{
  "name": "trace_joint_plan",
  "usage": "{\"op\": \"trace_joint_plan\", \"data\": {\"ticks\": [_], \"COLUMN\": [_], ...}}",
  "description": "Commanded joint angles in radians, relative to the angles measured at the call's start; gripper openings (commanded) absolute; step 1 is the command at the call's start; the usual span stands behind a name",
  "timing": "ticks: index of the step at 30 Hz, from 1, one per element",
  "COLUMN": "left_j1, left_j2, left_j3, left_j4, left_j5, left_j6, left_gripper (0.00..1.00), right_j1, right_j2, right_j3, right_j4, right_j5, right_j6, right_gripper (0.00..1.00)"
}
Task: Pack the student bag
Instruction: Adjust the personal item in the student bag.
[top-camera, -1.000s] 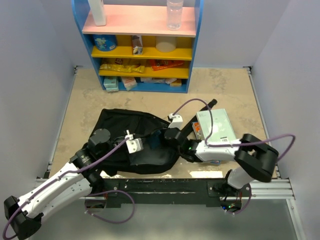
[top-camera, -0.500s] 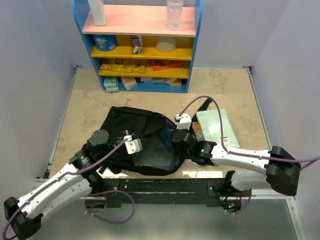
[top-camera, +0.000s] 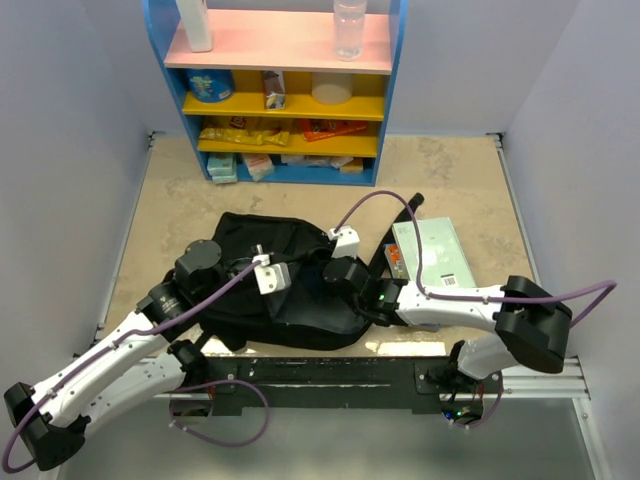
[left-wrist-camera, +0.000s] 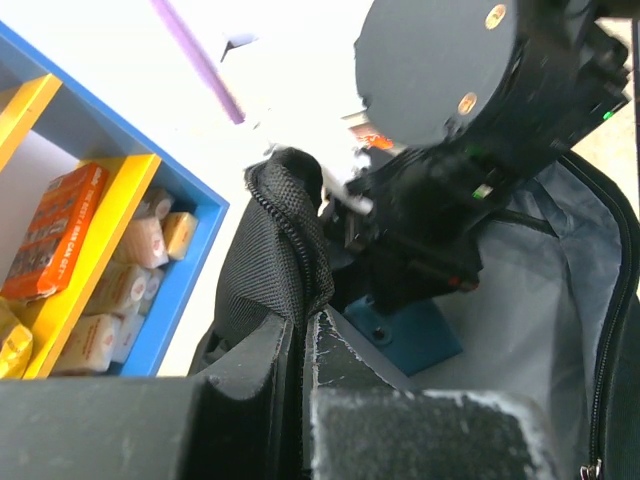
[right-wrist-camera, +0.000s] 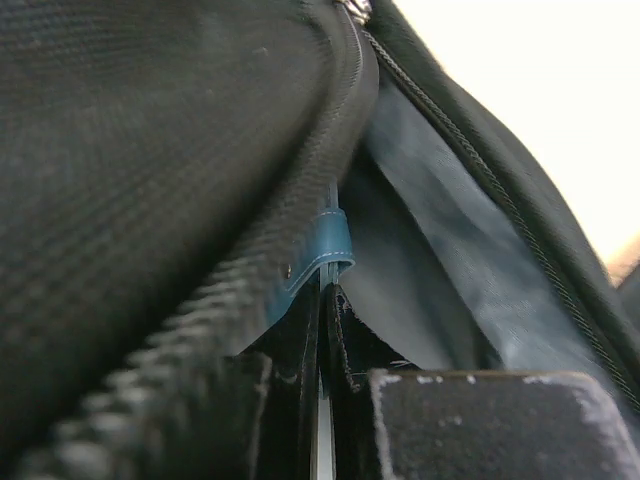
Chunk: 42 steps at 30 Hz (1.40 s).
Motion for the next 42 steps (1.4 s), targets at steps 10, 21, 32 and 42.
{"op": "trace_joint_plan", "data": {"ticks": [10, 21, 32, 42], "left_j1": [-0.010, -0.013, -0.016, -0.019], "left_j2": [-0.024, -0.038, -0.015, -0.010], "left_j3": [0.041, 0.032, 0.035, 0.049], "left_j4": [0.110, 0.101, 0.113, 0.132], "left_j5": [0.068, 0.085, 0.093, 0.084], "left_j6": [0.038, 0.061, 0.065, 0.076], "left_gripper": [0.00, 0.00, 0.00, 0.00], "right_j1": [0.009, 0.009, 0.010, 0.018], "right_j2": [0.047, 0.172, 0.211, 0.239], "right_j3": [0.088, 0.072, 0.026, -0.091], "right_j4": [-0.015, 0.060, 0.326, 0.639], "right_j5": [0.027, -0.113, -0.269, -0.292], "right_j6": [0.020, 0.083, 0.060, 0.041], "right_gripper": [0.00, 0.00, 0.00, 0.41]}}
